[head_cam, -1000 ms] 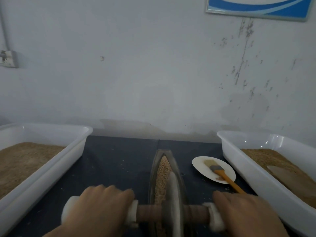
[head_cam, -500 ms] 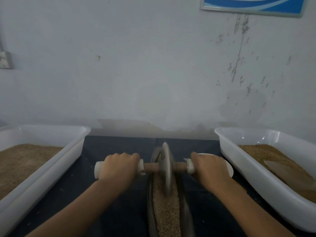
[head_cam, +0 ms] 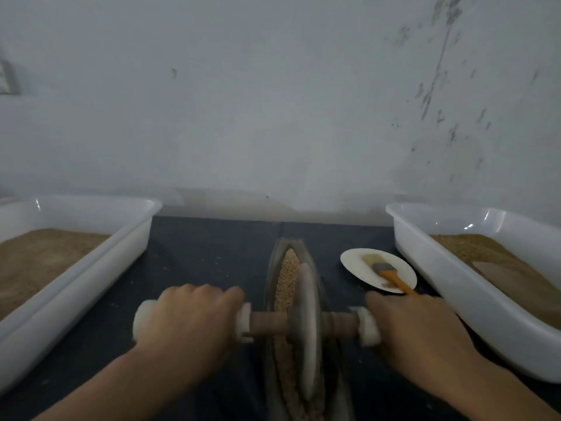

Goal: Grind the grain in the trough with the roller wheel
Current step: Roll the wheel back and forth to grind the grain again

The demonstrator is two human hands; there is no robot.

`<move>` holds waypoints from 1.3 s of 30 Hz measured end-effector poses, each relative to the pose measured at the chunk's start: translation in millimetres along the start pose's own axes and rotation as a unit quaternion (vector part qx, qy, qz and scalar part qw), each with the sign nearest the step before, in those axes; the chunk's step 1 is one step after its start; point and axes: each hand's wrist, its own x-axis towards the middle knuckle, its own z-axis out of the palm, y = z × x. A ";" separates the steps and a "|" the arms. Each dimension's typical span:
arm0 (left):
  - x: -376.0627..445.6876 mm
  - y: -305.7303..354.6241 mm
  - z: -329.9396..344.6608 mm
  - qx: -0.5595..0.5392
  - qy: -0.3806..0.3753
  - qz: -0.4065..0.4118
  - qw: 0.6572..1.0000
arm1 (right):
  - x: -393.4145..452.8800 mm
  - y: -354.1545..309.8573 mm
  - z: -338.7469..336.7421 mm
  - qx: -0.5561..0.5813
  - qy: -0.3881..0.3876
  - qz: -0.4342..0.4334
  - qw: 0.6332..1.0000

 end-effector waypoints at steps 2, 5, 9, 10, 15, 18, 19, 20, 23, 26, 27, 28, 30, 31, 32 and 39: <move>27.2 -3.6 13.8 0.007 0.040 -0.027 0.999 | 28.5 3.2 14.8 -0.008 0.047 0.015 0.999; 64.2 -7.0 24.3 0.014 0.081 -0.056 0.995 | 71.1 6.6 25.5 -0.038 0.096 0.011 0.995; 69.5 -8.8 26.8 0.016 0.087 -0.056 0.994 | 73.3 6.4 27.6 -0.046 0.093 0.024 0.994; 60.2 -8.6 24.6 0.015 0.079 -0.045 0.996 | 61.5 6.2 26.3 -0.041 0.090 0.018 0.995; -14.4 -5.4 0.8 0.020 0.012 0.018 1.000 | -16.1 4.5 -3.4 0.004 -0.007 -0.040 0.999; -33.6 -6.3 -10.9 0.052 -0.004 0.035 0.998 | -29.3 5.1 -18.5 -0.001 -0.068 -0.053 0.996; -32.4 -5.0 -12.0 0.057 -0.008 0.028 0.998 | -29.8 3.1 -17.7 0.011 -0.116 -0.036 0.993; -27.0 -3.1 -11.0 0.056 -0.007 0.017 0.998 | -26.6 1.0 -13.4 0.013 -0.129 -0.018 0.991; 9.1 -2.6 5.4 0.033 0.019 -0.012 0.999 | 4.3 1.7 10.4 -0.002 -0.023 0.009 1.000; 56.5 -8.3 21.4 0.015 0.058 -0.044 0.997 | 53.5 7.0 27.0 -0.015 0.053 0.017 0.998; 68.2 -9.8 23.8 0.015 0.074 -0.050 0.996 | 68.1 8.2 29.1 -0.024 0.061 0.017 0.998; 77.4 -10.4 25.9 0.019 0.090 -0.051 0.994 | 78.9 9.0 31.2 -0.030 0.063 0.023 0.997; 83.7 -9.6 27.5 0.029 0.107 -0.046 0.993 | 86.5 9.0 33.6 -0.033 0.071 0.035 0.996; 79.2 -8.2 26.7 0.036 0.111 -0.041 0.992 | 80.8 7.9 33.6 -0.031 0.070 0.038 0.996; 71.2 -7.3 26.4 0.042 0.114 -0.033 0.992 | 69.9 6.3 32.1 -0.022 0.064 0.039 0.997; -25.5 -6.8 2.1 0.019 0.171 0.116 0.978 | -30.6 -3.0 -13.3 -0.007 -0.068 -0.002 0.998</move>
